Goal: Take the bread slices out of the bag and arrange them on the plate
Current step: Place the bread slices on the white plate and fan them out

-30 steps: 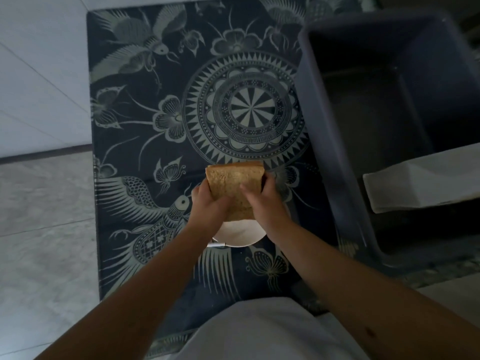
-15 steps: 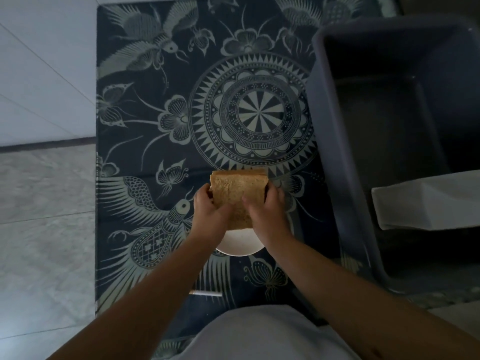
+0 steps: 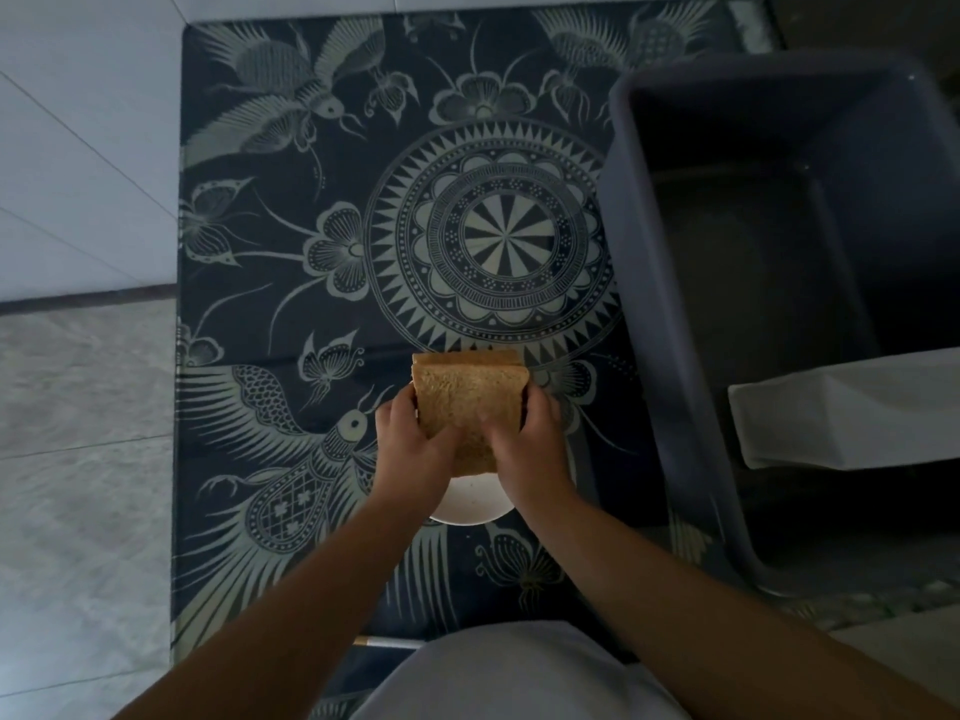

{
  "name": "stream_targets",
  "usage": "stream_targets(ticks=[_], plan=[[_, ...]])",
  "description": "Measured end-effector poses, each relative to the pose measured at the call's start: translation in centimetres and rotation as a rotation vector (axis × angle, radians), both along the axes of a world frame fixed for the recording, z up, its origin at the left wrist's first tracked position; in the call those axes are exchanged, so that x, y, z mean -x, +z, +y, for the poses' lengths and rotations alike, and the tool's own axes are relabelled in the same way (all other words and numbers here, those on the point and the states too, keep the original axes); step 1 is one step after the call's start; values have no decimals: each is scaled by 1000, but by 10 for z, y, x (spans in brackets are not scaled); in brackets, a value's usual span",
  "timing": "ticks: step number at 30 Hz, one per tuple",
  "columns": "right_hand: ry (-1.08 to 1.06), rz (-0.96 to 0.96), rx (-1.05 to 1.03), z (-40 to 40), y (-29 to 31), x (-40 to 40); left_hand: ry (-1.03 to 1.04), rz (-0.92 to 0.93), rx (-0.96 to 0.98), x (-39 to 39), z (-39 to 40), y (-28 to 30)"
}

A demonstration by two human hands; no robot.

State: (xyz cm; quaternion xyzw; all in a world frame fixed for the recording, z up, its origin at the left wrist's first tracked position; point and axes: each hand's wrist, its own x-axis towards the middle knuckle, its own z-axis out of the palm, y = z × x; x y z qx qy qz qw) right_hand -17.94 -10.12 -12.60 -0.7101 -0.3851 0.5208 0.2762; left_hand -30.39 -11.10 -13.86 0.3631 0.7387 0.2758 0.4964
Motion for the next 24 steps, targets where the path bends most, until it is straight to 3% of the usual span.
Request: stream_targets(ticks=[24], plan=[[67, 46, 48, -5, 0, -9, -36, -6, 99, -2, -5, 2]])
